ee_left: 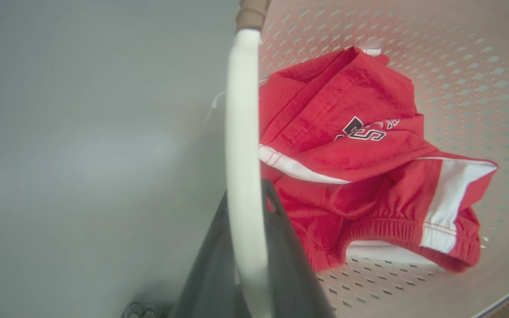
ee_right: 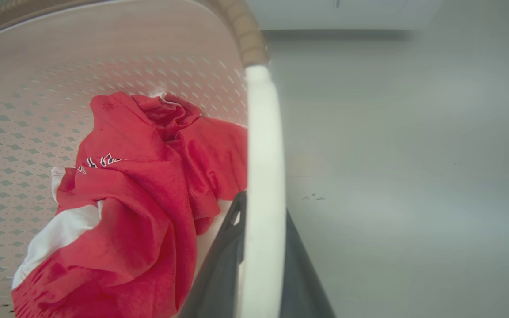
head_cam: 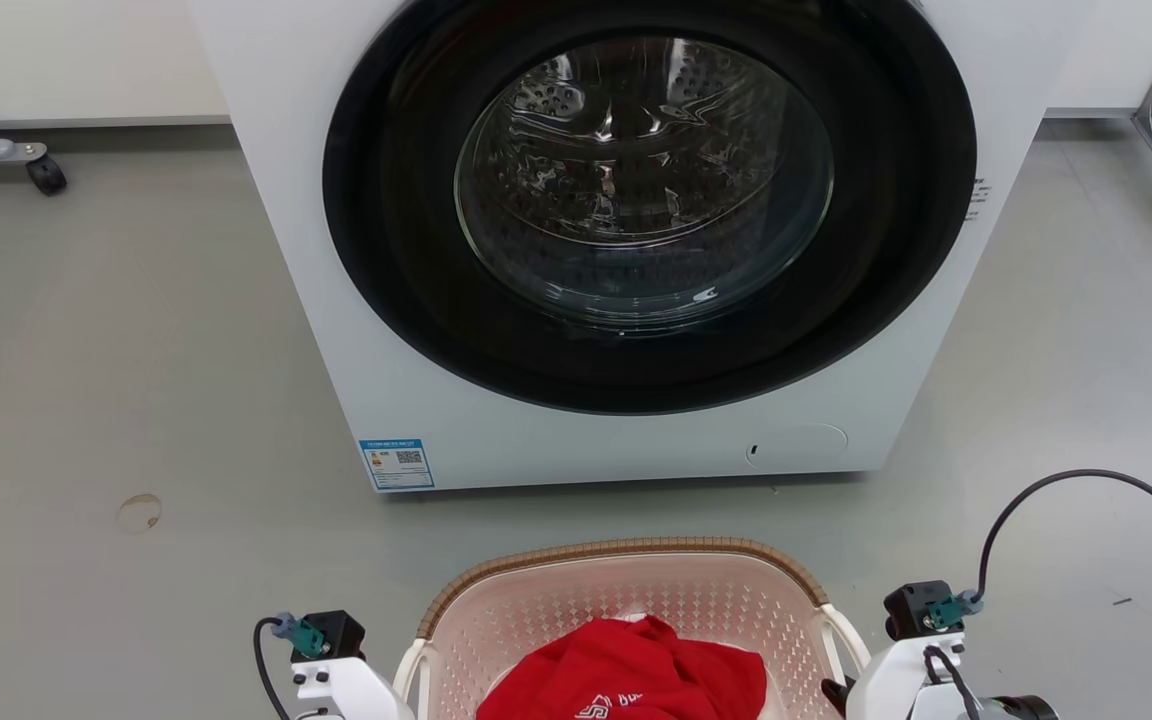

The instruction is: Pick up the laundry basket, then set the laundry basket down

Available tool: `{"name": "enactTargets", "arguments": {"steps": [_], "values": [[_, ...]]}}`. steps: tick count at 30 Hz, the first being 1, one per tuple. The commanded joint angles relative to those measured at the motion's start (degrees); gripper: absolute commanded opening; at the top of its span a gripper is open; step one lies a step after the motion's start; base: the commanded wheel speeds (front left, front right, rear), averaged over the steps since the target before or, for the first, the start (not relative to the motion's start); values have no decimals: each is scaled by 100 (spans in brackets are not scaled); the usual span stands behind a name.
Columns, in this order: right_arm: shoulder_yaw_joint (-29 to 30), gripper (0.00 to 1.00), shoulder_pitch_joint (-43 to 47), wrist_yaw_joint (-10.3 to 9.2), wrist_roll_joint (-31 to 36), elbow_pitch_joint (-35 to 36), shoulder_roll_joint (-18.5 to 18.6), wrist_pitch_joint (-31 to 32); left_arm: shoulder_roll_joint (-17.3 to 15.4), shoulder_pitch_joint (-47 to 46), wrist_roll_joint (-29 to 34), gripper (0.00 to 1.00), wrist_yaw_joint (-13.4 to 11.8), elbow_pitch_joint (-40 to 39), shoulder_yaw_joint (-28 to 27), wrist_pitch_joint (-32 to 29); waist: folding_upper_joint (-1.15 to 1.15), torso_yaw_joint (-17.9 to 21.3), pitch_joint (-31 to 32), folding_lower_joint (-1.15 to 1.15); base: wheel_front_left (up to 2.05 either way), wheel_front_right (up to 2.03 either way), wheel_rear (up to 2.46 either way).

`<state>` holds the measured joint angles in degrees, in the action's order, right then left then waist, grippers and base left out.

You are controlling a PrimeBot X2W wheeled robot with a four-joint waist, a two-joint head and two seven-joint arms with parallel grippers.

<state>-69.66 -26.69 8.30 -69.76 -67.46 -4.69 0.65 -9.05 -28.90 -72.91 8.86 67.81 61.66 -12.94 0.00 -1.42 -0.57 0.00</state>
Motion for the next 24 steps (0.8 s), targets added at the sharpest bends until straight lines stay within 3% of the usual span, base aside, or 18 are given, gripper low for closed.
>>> {"name": "enactTargets", "arguments": {"steps": [1, 24], "values": [[-3, 0, -104, -81, -21, -346, 756, -120, -895, -246, -42, 0, -138, 375, -185, 55, 0, -6, 1, 0, 0, 0, 0], [-110, 0, -95, -81, -84, -413, 756, -144, -908, -238, -111, 0, -137, 380, -108, 86, 0, -27, -46, 0, 0, 0, 0]]}}
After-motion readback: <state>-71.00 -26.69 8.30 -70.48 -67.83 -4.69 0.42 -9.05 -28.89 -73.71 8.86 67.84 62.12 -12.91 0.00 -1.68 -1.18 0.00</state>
